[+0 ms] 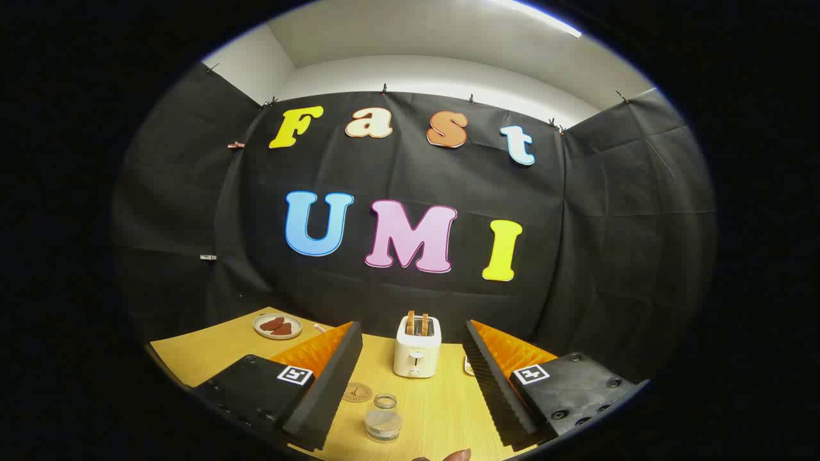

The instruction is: Take the bottle from table, then pour the juice into the cup, finally place the bottle on the coaster

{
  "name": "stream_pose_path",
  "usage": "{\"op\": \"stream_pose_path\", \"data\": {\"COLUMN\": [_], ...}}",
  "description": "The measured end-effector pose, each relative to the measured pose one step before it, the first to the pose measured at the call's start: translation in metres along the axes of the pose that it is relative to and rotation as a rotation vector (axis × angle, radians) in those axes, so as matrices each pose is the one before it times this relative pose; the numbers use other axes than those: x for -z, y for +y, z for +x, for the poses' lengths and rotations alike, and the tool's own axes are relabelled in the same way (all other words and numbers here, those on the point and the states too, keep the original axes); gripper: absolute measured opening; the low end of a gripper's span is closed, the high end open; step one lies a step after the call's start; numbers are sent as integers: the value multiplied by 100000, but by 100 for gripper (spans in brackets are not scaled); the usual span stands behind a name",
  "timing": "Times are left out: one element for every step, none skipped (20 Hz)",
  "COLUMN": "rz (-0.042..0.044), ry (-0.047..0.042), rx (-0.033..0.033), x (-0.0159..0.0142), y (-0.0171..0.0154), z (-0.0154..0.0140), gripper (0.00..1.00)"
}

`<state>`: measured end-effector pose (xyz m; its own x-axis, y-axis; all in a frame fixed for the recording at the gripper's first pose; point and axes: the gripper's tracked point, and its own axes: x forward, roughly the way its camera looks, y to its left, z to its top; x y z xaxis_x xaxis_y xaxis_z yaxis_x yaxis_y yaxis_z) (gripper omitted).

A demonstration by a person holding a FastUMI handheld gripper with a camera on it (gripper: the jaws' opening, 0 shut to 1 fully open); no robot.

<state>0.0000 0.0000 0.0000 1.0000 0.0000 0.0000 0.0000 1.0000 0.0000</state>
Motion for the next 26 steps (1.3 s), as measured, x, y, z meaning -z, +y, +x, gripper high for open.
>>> {"op": "stream_pose_path", "data": {"rz": [406,250,-21,-345,-469,-247,-101,17,144,-10,-63,-29,7,-36,-73,34,182,69,-133,-227,-117,17,-131,-202,-276,-321], "ry": [87,-22,-73,2,194,141,83,79,17,35,-53,-118,-155,-159,-67,-6,-39,86,-32,-31,178,443,526,556,840,672], "rx": [-269,-57,6,37,80,-10,-71,-95,-161,-35,37,30,-168,-35,-166,-117,-170,-277,-203,-243,-485,-706,-644,-260,-788,-973], "x": [29,-8,-5,111,40,197,-17,116,45,81,4,-3,11,6,28,73,66,112,176,211,350,585,695,727,1023,949], "y": [87,53,-11,-12,-19,-53,12,14,26,16,-27,-10,42,76,33,1,80,98,98,127,163,264,313,206,360,446], "z": [-34,-60,-10,-61,35,-4,24,-154,-51,-76,-34,-119,-5,-38,3,-74,40,25,15,41,87,155,141,82,285,167], "gripper": [97,97,97,97,97,97,97,97,97,97,97,97,97,97,97,97,97,97,97,97,97,97,97,97,97,97]}}
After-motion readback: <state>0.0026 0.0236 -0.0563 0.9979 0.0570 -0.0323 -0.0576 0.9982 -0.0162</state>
